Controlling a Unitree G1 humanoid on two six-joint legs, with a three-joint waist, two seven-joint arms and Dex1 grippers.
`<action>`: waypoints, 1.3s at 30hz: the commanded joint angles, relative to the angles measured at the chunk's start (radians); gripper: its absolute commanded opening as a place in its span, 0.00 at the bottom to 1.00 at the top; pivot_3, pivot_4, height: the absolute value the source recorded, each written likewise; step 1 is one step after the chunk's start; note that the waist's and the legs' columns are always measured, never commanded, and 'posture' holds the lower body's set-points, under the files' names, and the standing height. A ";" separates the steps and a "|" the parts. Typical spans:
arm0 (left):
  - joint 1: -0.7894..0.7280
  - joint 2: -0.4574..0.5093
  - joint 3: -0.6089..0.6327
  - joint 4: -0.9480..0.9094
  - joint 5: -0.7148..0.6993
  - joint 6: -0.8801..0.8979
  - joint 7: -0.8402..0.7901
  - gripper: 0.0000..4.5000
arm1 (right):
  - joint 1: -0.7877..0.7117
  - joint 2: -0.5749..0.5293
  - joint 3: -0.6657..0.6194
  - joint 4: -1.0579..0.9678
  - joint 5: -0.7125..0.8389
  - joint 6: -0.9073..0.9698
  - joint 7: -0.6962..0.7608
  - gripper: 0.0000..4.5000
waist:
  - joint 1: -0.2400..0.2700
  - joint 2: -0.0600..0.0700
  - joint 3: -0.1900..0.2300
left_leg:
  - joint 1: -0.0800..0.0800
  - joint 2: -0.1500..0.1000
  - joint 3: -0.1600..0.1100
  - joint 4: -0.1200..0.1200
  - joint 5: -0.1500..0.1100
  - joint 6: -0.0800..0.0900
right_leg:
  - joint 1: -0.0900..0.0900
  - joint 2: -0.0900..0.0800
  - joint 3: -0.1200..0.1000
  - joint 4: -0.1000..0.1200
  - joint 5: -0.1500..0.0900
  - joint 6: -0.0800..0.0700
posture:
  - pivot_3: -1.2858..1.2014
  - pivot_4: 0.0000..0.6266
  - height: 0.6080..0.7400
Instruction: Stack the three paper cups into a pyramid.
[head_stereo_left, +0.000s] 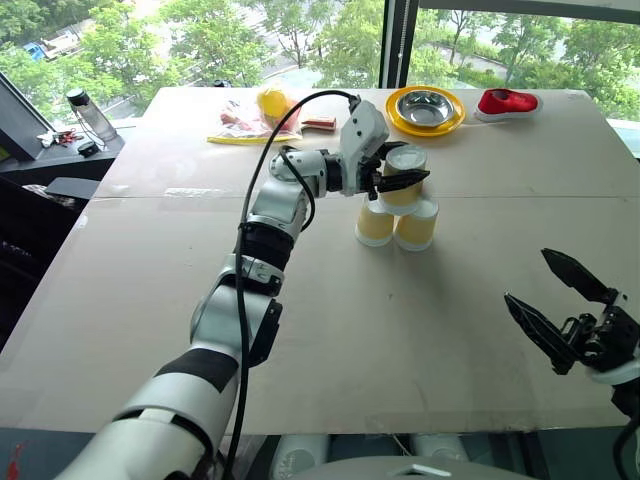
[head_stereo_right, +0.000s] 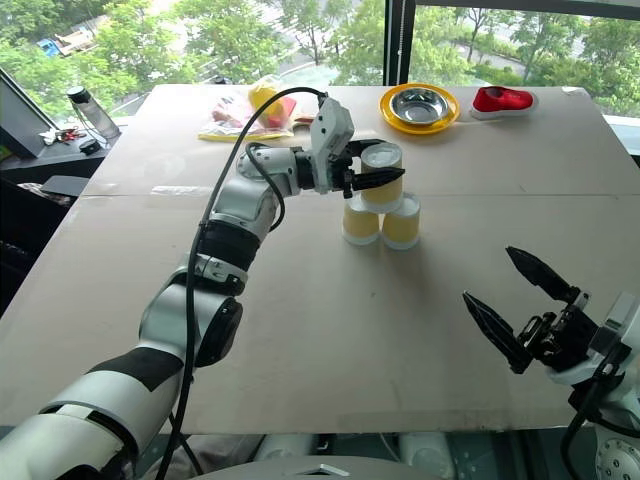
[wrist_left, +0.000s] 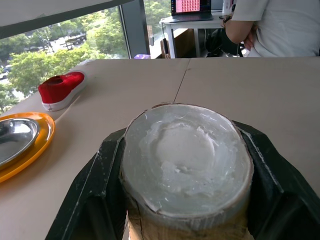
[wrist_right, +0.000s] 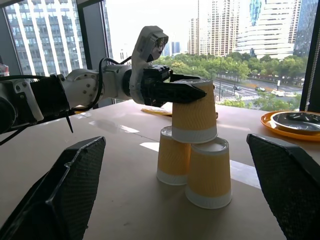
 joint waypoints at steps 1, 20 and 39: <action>-0.028 -0.009 0.008 0.015 0.003 -0.004 -0.013 0.52 | 0.013 0.004 -0.035 -0.045 0.027 -0.031 0.007 1.00 | 0.000 0.000 0.000 | 0.000 0.000 0.000 0.000 0.000 0.000 | 0.000 0.000 0.000 0.000 0.000 0.000 | 0.52 0.24 1.00; -0.073 0.092 0.091 -0.387 -0.143 0.249 -0.039 0.99 | 0.022 -0.023 -0.060 -0.026 0.056 -0.037 0.028 1.00 | -0.002 0.000 0.000 | 0.000 0.000 0.000 0.000 0.000 0.000 | 0.000 0.000 0.000 0.000 0.000 0.000 | 0.52 0.24 1.00; 1.051 0.409 0.353 -1.274 -0.272 0.622 0.263 0.99 | 0.020 -0.087 0.001 0.357 -0.096 -0.079 0.285 1.00 | -0.003 0.006 -0.004 | 0.004 0.005 0.002 -0.002 0.000 0.000 | 0.001 -0.002 0.007 0.001 0.000 0.000 | 0.52 0.24 1.00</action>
